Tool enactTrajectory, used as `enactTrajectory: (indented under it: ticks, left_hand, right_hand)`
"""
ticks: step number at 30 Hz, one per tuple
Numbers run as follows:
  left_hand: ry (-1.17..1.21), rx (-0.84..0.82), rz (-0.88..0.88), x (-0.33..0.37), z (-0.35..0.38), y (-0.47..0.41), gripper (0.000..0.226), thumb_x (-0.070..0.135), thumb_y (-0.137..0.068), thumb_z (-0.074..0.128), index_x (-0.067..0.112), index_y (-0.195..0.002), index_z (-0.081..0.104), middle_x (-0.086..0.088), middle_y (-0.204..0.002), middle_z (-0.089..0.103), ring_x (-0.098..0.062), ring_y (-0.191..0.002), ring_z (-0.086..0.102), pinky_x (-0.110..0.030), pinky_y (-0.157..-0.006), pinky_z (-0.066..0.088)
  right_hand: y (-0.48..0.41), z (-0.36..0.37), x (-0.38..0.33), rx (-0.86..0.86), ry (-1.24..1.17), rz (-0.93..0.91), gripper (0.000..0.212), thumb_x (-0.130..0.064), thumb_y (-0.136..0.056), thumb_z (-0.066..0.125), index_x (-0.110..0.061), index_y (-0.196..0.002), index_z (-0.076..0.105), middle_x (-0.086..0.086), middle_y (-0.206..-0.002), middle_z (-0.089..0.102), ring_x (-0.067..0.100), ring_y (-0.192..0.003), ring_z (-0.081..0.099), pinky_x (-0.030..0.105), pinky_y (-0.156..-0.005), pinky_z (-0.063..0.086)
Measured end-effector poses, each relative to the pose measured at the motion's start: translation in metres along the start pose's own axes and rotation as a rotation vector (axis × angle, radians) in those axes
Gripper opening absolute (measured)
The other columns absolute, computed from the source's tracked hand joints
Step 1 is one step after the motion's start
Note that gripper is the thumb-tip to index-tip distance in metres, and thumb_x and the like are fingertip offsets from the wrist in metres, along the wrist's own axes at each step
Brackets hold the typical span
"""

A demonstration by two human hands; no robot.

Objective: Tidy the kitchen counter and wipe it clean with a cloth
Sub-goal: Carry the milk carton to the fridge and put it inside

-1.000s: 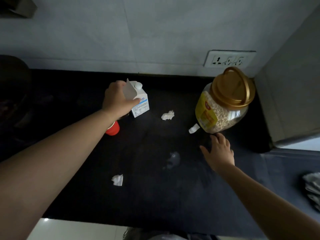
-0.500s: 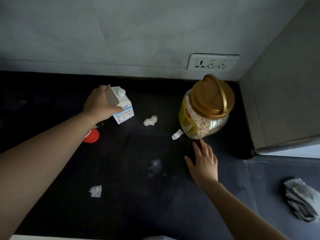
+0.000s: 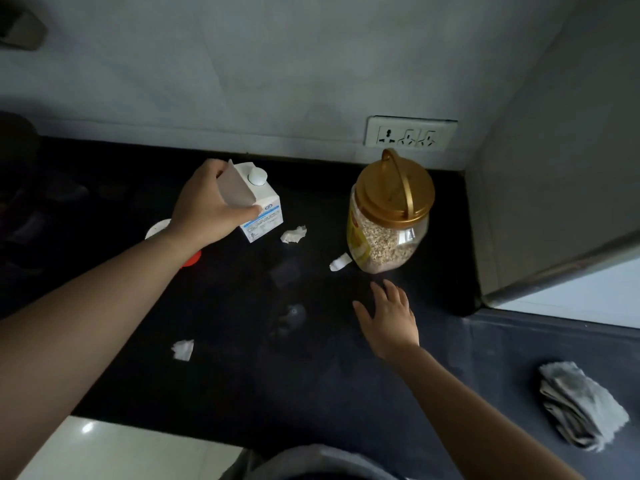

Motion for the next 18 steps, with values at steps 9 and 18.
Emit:
enactTrajectory:
  ticks: [9,18]
  left_hand:
    - [0.362,0.064,-0.235,-0.010,0.011,0.184,0.064,0.050,-0.051,0.078,0.045,-0.108,0.049,0.013,-0.110,0.063,0.000,-0.096,0.063,-0.015,-0.069,0.051]
    - [0.319,0.391,-0.633,-0.079,-0.014,0.419,0.075,0.049,-0.051,0.084,0.037,-0.114,0.046,0.010,-0.115,0.054,-0.018,-0.104,0.056,-0.038,-0.079,0.052]
  right_hand:
    - [0.075,-0.009,-0.009,-0.060,-0.101,-0.230,0.059,-0.058,-0.089,0.039,-0.020,-0.133,0.041,-0.002,-0.140,0.042,0.017,-0.131,0.033,0.036,-0.101,0.037]
    - [0.186,0.053,-0.058,-0.445,-0.056,-0.549,0.053,-0.057,-0.089,0.040,-0.024,-0.131,0.043,-0.003,-0.135,0.045,0.016,-0.122,0.043,0.032,-0.096,0.041]
Point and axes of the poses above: each hand's wrist, its own y-axis away from the middle knuckle, its own z-axis out of the palm, x = y × z, the point moved 7 cm from there along -y, towards the middle knuckle
